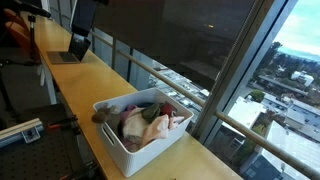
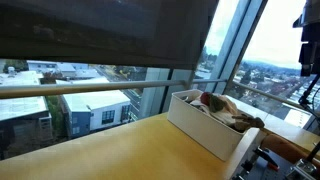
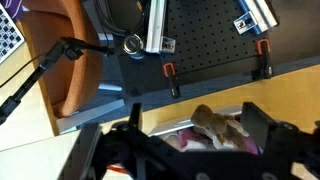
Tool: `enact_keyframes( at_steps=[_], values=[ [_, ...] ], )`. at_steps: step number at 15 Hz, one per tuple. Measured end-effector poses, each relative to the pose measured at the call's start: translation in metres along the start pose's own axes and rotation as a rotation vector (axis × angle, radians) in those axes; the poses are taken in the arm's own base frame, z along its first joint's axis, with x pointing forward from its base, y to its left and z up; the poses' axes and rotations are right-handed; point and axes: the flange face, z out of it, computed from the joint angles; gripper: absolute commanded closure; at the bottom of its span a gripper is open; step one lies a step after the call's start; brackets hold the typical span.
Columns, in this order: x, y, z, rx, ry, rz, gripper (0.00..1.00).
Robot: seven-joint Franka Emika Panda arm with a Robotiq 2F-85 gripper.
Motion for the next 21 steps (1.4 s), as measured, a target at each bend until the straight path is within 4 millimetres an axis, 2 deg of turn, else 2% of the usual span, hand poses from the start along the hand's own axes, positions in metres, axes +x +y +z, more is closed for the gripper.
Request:
enact_keyframes(
  at_steps=[17,21],
  values=[
    [0.0,-0.001,0.0,0.0,0.001,-0.001,0.0],
    [0.014,-0.02,-0.014,0.0,0.088,-0.042,0.0]
  ],
)
